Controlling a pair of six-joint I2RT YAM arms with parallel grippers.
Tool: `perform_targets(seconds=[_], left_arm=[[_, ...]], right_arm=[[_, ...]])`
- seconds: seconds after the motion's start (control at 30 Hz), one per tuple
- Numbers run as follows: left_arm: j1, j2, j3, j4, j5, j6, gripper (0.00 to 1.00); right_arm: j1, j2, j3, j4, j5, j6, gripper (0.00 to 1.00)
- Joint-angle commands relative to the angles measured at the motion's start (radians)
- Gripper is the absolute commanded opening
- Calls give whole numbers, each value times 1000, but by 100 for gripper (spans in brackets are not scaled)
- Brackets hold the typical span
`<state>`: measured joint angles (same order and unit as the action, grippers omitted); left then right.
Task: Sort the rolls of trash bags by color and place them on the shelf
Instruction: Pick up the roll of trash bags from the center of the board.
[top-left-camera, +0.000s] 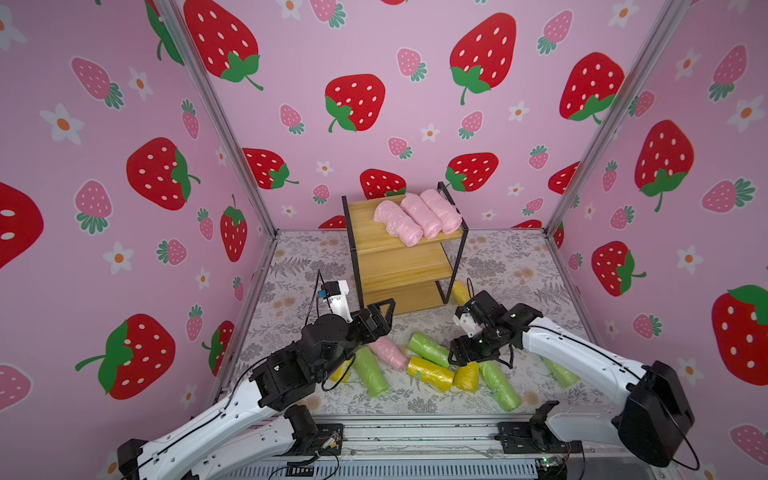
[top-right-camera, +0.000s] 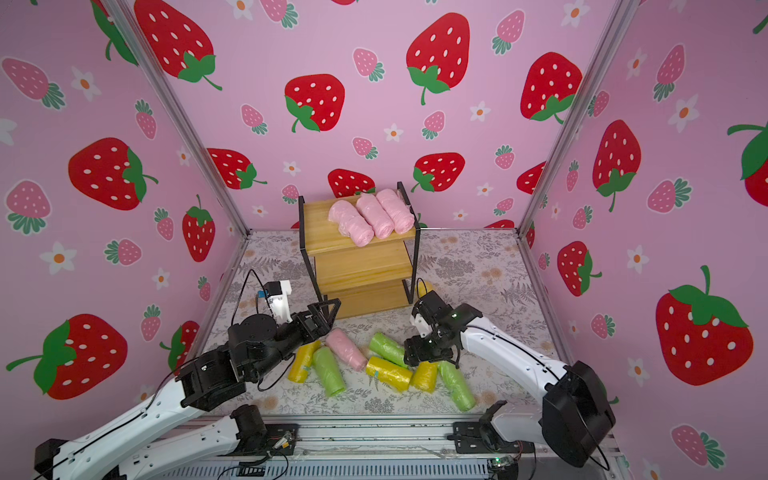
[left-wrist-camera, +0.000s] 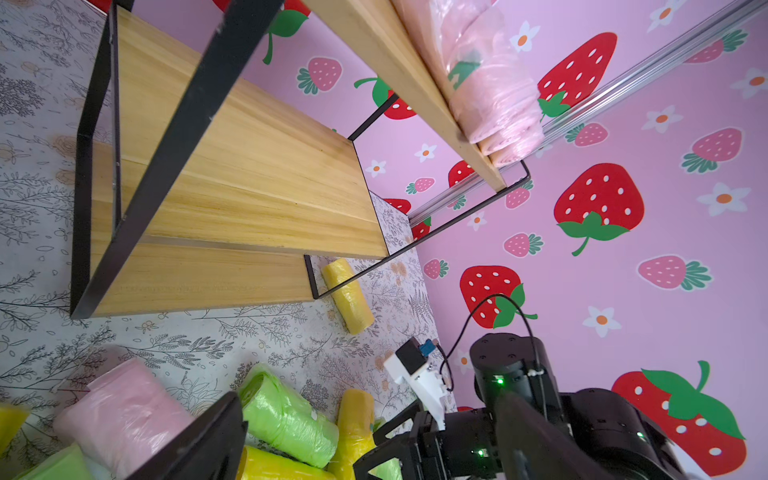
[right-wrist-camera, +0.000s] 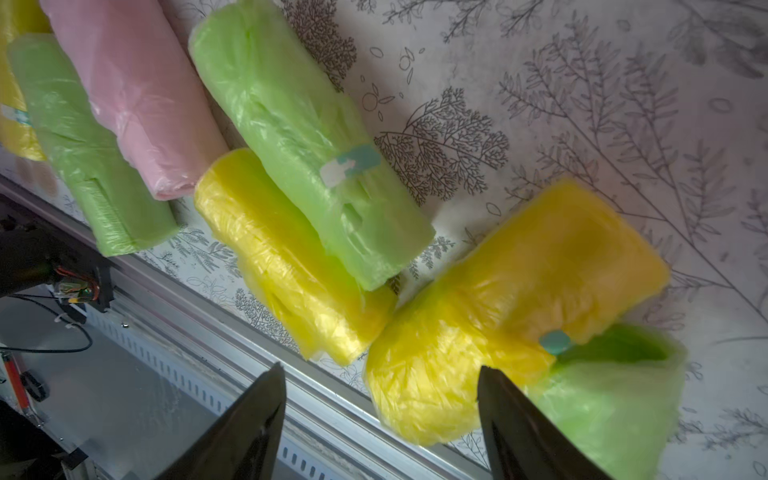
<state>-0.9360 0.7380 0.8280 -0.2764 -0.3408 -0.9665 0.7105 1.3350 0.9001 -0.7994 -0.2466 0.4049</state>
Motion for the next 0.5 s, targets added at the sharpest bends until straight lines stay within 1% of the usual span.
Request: perform_targets(seconds=[0.0, 0.2, 0.47], left_arm=[[0, -18, -4, 31, -4, -9, 98], [0, -37, -16, 43, -8, -15, 98], [-1, -45, -38, 71, -3, -24, 98]], right_arm=[[23, 71, 24, 74, 39, -33, 79], [36, 182, 33, 118, 104, -64, 77], [37, 227, 70, 101, 157, -102, 78]])
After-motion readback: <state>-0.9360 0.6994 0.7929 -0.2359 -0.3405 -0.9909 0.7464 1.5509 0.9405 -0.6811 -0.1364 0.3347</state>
